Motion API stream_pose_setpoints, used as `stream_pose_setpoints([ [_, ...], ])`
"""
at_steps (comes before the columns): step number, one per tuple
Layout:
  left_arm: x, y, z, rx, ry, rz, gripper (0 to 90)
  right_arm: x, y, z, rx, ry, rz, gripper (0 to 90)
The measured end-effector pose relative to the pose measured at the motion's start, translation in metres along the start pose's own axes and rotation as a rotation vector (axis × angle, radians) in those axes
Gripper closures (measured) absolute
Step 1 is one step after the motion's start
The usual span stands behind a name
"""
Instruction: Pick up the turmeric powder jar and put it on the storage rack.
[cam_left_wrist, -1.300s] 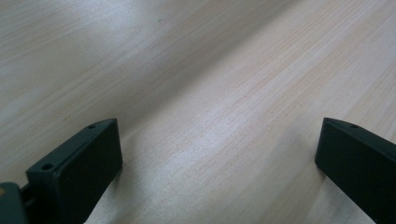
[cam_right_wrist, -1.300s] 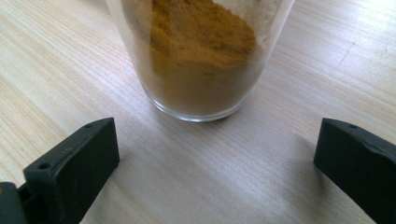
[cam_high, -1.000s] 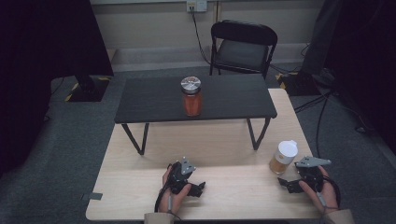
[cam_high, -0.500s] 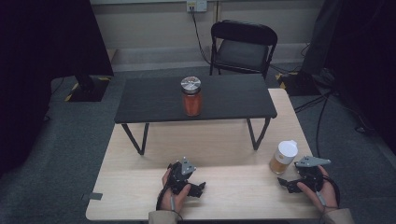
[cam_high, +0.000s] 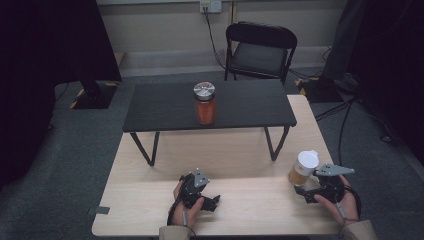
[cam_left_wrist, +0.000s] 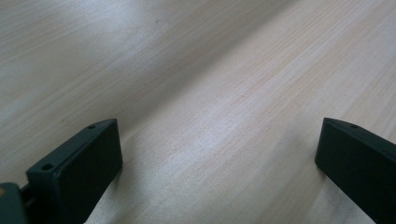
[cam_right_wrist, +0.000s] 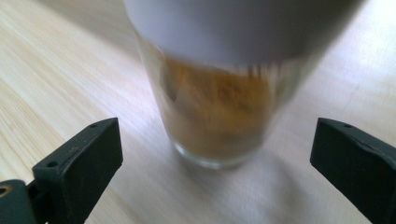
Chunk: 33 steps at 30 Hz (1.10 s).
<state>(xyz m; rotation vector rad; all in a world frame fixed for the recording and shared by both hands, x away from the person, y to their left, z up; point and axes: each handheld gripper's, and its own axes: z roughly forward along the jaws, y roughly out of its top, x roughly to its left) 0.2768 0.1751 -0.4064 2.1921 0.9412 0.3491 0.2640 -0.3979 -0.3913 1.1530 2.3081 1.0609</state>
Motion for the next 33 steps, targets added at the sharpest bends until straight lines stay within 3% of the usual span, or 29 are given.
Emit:
stream_pose_setpoints([
  [4,0.000,0.000,0.000,0.000,0.000,0.000,0.1,0.003,0.006,-0.001,-0.028,-0.013,-0.005,3.2],
  [8,0.000,0.000,0.000,0.000,0.000,0.000,0.1,0.001,0.007,0.002,-0.071,-0.008,0.005,12.0],
  [13,0.000,0.000,0.000,0.002,0.002,0.000,0.1,-0.005,0.007,0.005,-0.120,0.032,0.036,20.1],
  [19,-0.002,0.000,0.000,0.003,0.009,-0.006,0.1,-0.011,0.007,0.007,-0.167,0.041,0.058,28.6],
  [26,-0.002,0.000,0.000,0.003,0.009,-0.007,0.1,-0.005,0.012,0.005,-0.150,0.017,0.016,30.1],
  [33,-0.004,0.000,0.000,0.000,0.013,-0.015,0.0,-0.001,0.016,0.003,-0.139,0.021,0.020,30.2],
])
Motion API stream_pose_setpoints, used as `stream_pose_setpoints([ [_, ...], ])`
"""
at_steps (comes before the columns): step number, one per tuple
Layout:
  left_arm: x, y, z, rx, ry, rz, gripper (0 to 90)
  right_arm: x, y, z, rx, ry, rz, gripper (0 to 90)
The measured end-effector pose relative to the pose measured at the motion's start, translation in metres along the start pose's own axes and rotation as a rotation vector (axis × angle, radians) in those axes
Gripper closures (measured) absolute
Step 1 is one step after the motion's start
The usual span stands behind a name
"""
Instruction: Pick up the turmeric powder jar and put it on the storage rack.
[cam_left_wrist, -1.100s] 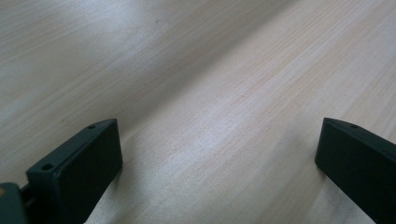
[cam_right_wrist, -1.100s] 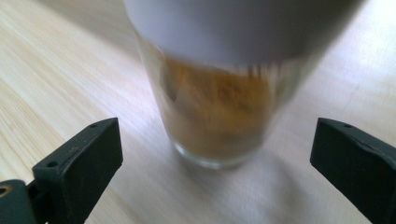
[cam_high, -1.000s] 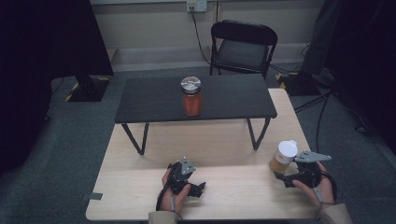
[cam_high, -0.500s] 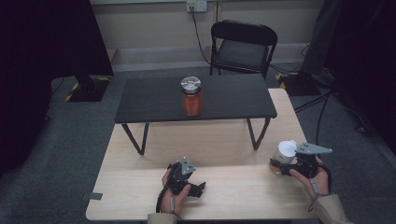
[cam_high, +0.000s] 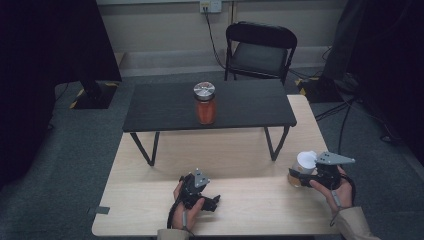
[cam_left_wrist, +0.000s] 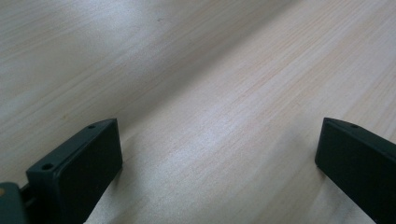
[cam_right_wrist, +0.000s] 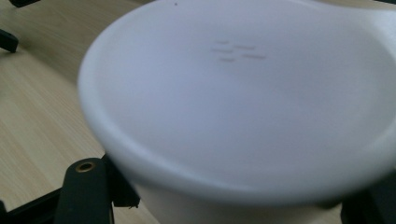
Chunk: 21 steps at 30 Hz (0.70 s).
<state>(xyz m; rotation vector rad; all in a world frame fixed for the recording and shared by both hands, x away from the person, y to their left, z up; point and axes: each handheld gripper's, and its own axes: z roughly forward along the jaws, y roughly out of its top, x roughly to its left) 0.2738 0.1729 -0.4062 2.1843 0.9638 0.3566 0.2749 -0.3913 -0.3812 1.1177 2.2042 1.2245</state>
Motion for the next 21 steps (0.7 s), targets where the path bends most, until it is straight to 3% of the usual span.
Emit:
stream_pose_setpoints([
  [11,-0.001,0.000,0.000,0.000,0.005,-0.003,0.1,0.008,0.019,-0.011,0.007,0.042,0.014,30.2],
  [21,0.000,0.001,0.001,0.002,0.003,-0.004,0.0,0.013,0.055,-0.027,0.017,0.049,-0.003,30.2],
])
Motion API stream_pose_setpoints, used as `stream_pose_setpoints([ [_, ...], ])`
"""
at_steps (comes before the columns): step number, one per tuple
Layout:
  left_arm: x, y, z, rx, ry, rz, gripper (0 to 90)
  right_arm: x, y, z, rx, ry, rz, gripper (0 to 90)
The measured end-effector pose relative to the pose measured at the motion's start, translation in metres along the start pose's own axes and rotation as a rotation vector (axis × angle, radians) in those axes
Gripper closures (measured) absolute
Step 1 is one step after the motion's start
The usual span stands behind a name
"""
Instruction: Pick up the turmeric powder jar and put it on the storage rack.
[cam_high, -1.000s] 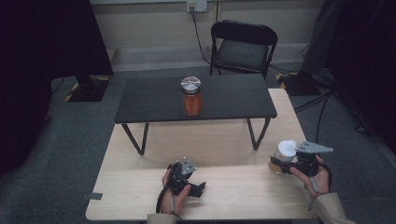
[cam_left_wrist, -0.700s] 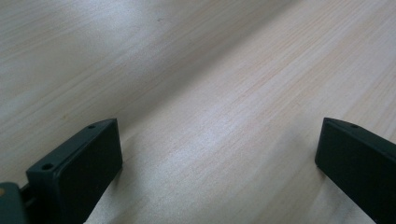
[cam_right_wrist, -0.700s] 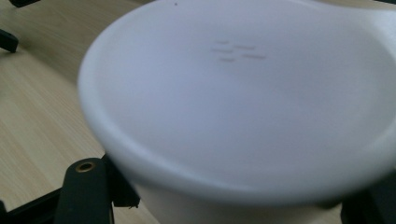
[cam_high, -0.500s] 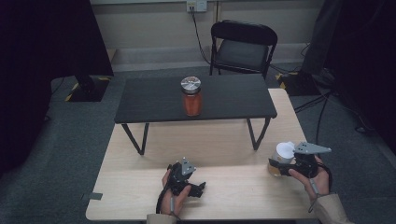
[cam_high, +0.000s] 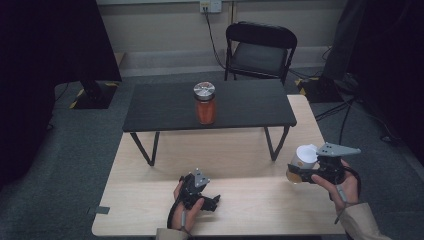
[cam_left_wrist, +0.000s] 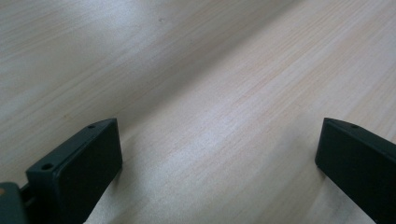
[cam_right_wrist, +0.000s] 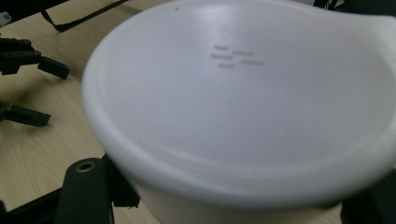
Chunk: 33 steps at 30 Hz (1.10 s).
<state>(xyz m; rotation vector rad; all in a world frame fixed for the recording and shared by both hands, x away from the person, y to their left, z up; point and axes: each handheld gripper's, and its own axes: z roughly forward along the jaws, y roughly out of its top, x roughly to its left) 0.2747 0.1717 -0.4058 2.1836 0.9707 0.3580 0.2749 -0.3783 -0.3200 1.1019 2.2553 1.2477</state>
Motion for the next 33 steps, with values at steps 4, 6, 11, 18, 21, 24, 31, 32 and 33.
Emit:
stream_pose_setpoints([
  [4,0.000,0.000,0.000,0.000,0.000,0.000,0.0,0.002,0.015,-0.005,0.001,0.005,-0.012,30.2],
  [6,0.000,0.000,0.000,0.001,0.000,0.000,0.0,0.004,0.025,-0.008,0.005,0.011,-0.020,30.2],
  [11,0.000,0.000,0.000,0.001,0.000,0.000,0.0,0.007,0.045,-0.013,0.002,0.031,-0.030,30.2],
  [18,0.000,0.000,0.000,0.001,-0.001,-0.006,0.0,0.010,0.066,-0.018,-0.006,0.060,-0.038,30.2],
  [21,-0.001,0.001,0.001,0.001,0.002,-0.005,0.0,0.010,0.073,-0.019,-0.006,0.073,-0.042,30.2],
  [24,0.000,0.001,0.001,0.001,0.003,-0.003,0.0,0.011,0.081,-0.020,-0.002,0.081,-0.053,30.2],
  [31,-0.001,0.001,0.001,0.000,0.005,-0.006,0.0,0.010,0.095,-0.024,0.000,0.088,-0.064,30.2],
  [32,-0.001,0.001,0.001,0.000,0.007,-0.007,0.0,0.010,0.097,-0.025,0.001,0.089,-0.062,30.2],
  [33,-0.001,0.002,0.002,0.001,0.007,-0.008,0.0,0.010,0.099,-0.025,0.002,0.089,-0.062,30.2],
])
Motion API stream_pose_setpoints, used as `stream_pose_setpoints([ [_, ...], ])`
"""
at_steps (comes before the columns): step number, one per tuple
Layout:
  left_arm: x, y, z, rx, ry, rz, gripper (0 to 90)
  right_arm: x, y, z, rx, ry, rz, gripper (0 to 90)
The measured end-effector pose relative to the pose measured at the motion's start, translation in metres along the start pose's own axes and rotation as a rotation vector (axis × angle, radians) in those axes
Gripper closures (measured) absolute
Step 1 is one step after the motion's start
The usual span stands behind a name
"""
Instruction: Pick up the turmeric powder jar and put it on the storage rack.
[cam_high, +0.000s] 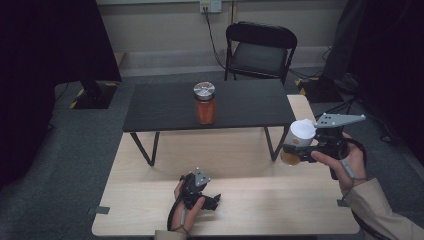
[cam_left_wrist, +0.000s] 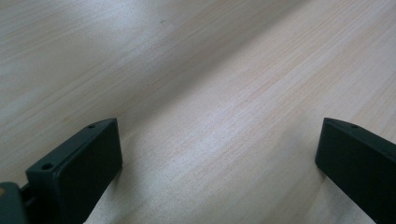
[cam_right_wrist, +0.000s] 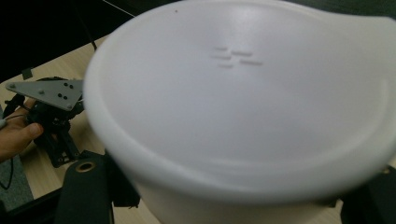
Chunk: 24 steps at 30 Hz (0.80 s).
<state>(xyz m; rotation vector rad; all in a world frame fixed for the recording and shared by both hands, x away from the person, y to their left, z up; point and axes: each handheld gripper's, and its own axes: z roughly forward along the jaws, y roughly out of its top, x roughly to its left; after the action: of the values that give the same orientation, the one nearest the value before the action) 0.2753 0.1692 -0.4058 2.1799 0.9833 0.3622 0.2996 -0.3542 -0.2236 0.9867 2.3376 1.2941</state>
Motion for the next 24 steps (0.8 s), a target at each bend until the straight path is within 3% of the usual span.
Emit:
stream_pose_setpoints([
  [24,-0.001,0.000,0.000,-0.002,0.002,-0.005,0.0,0.009,0.055,-0.005,-0.006,0.029,-0.046,30.2],
])
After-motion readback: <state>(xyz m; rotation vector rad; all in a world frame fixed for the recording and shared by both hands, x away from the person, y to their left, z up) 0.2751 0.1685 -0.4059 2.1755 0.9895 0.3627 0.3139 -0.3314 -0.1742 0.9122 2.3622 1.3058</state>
